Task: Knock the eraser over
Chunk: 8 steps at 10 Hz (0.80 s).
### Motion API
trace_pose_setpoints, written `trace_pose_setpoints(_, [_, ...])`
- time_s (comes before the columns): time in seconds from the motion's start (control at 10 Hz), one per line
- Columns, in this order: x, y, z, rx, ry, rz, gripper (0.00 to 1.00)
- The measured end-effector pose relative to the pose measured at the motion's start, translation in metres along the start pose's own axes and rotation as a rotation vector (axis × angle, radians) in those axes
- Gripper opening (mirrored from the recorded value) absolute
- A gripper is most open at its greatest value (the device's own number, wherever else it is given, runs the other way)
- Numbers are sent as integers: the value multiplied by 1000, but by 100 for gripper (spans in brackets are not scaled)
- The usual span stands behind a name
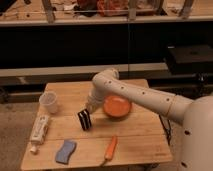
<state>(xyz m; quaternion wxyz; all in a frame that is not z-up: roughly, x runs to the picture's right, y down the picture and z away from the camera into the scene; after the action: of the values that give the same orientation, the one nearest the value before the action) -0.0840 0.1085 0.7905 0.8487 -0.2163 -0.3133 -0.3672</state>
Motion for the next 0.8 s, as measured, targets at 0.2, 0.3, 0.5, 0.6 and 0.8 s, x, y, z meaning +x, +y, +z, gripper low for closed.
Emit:
trace_pose_setpoints(0.2, [-3,-1,-3,-8,-12,-17,1])
trace_pose_setpoints(0.3, [-5,-2,-3,-11,-17,-24,1])
trace_pose_setpoints(0.5, [-9,-4,-3,-19,-27,-41,1])
trace_pose_setpoints(0.6, [-9,-4,-4,-21,-29,-43,1])
trace_pose_setpoints(0.8, [-11,-4,-5,-29,-41,-55,1])
